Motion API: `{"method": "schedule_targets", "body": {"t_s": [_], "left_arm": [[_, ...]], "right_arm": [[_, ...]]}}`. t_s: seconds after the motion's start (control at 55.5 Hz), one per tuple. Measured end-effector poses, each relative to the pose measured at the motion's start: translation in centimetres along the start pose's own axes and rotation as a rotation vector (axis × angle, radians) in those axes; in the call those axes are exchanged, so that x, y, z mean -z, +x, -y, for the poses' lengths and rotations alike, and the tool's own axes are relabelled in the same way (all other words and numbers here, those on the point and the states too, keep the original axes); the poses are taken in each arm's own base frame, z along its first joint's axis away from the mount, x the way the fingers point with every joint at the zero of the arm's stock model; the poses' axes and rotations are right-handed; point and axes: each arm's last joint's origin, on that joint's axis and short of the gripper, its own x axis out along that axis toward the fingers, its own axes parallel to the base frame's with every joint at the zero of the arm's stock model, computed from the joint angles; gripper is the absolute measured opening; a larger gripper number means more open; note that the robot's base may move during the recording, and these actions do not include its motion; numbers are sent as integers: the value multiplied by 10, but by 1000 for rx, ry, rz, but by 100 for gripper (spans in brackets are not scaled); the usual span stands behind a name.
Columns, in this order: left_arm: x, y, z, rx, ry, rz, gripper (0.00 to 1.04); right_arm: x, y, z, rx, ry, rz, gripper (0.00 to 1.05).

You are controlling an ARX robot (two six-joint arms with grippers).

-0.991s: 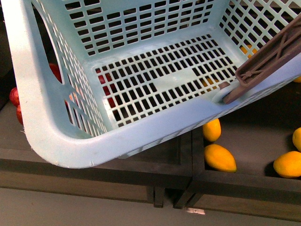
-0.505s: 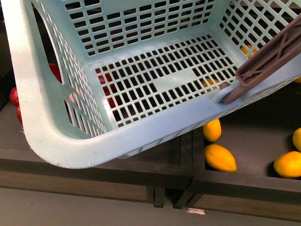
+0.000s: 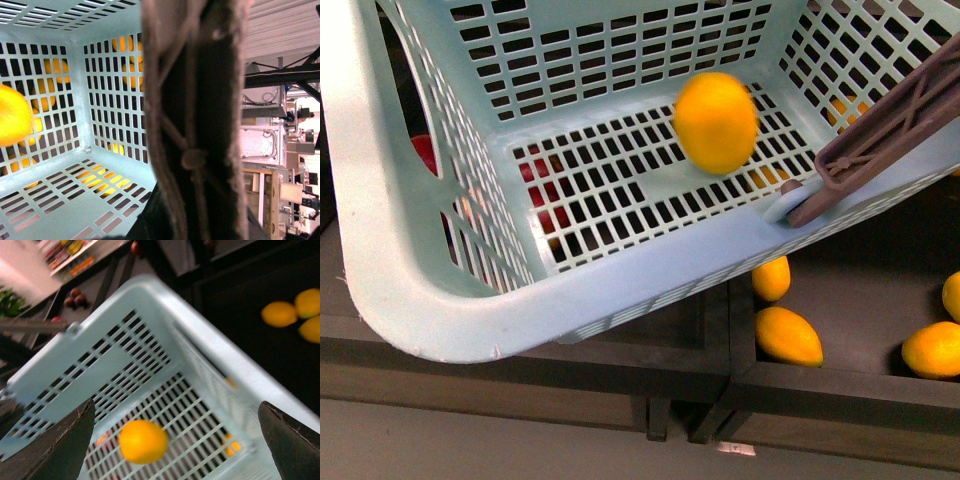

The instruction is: Pick lemon and mango into basket

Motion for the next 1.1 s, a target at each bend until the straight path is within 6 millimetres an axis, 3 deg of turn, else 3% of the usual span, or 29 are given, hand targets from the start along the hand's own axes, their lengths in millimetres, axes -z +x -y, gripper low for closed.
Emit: {"method": "schedule_targets", "body": {"t_s": [0.18,0.343,0.559,0.685,1.028,1.1], "left_arm": [[-1,0,0,-3,-1,8,4],[0,0,0,2,-10,-5,4],[0,0,0,-1,-5,4,4],[0,0,0,-1,-3,3,4],[0,0,0,1,-6,-1,4],[0,0,0,0,-6,2,4]], "right_arm": [[-13,-11,7,38,-15,97,94],[14,-26,26,30,-399,282,59],[39,-41,51,57,-474,268,28],[54,-50,58,52,-488,267,3],[81,-68,70,53,-498,271,2],[83,-70,71,54,-499,271,13]]}}
